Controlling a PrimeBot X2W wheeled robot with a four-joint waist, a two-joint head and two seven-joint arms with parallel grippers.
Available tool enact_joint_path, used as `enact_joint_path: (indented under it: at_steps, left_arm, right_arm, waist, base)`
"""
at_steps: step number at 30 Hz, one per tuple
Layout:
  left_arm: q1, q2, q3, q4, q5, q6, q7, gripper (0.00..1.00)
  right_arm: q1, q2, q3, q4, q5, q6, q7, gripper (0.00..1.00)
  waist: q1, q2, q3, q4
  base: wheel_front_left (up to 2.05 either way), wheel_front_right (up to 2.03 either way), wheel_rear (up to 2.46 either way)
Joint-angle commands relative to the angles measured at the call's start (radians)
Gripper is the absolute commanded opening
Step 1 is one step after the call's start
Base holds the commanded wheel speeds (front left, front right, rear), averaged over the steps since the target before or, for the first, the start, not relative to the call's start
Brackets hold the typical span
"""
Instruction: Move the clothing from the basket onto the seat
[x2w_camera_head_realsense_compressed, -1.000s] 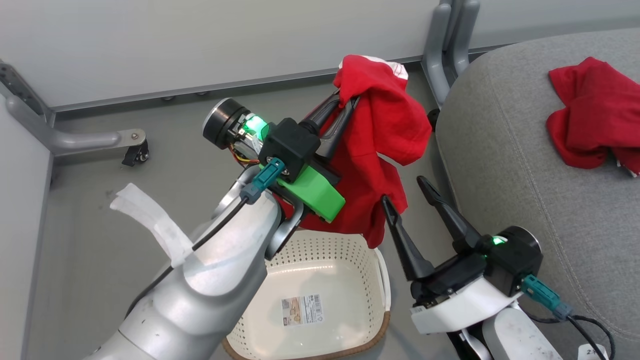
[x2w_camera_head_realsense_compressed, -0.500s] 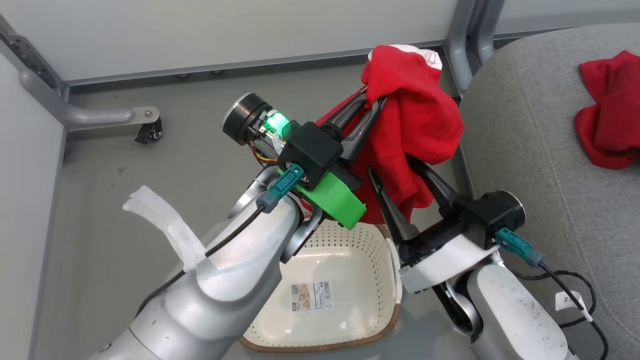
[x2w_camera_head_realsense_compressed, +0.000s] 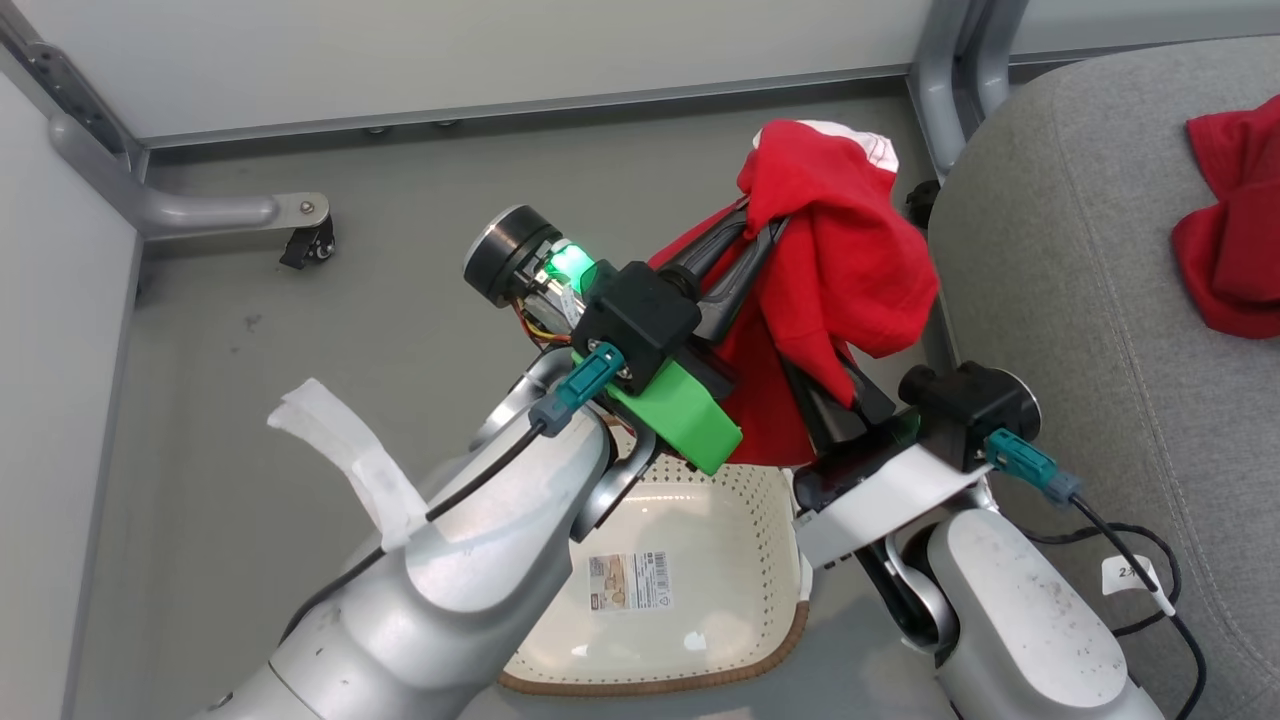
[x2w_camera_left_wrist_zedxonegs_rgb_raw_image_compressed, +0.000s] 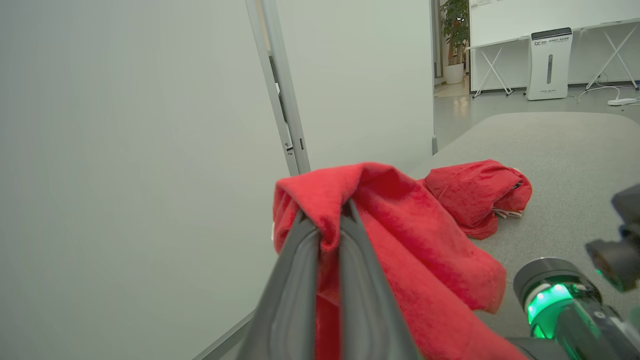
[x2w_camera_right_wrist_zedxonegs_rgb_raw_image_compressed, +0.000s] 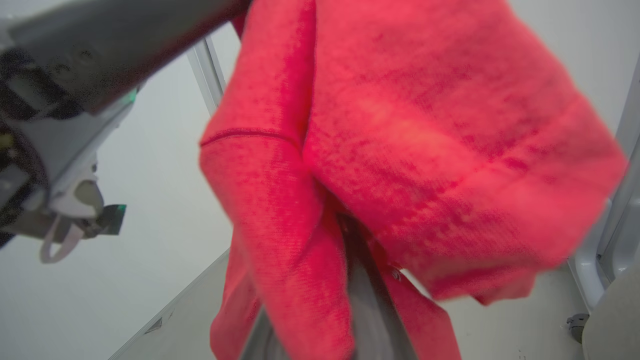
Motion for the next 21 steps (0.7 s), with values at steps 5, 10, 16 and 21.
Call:
enact_joint_path:
  at_steps: [5, 10, 16, 21]
  left_arm:
    - [0.014, -0.001, 0.007, 0.024, -0.005, 0.014, 0.000, 1.00]
    - [0.020, -0.001, 0.003, 0.030, -0.002, 0.007, 0.000, 1.00]
    - [0.025, -0.002, 0.007, 0.024, -0.003, 0.002, 0.000, 1.00]
    - [0.038, -0.002, 0.011, 0.023, 0.000, 0.003, 0.000, 1.00]
  right_arm:
    - [0.016, -0.003, -0.003, -0.008, -0.004, -0.001, -0.003, 0.00]
    - [0.020, -0.003, -0.012, -0.010, -0.004, -0.001, -0.003, 0.00]
    - [0.024, -0.003, -0.025, -0.010, -0.005, -0.001, -0.003, 0.00]
    - [0.034, -0.003, -0.048, -0.015, -0.017, -0.001, -0.003, 0.00]
  waist:
    - [0.0000, 0.0092, -0.002, -0.007]
    - [0.0000, 0.0092, -0.004, -0.009]
    - [0.0000, 0.0092, -0.003, -0.009]
    - [0.0000, 0.0092, -0.006, -0.022]
  base:
    - [0.00, 0.00, 0.00]
    - [0.00, 0.00, 0.00]
    - [0.00, 0.00, 0.00]
    - [0.00, 0.00, 0.00]
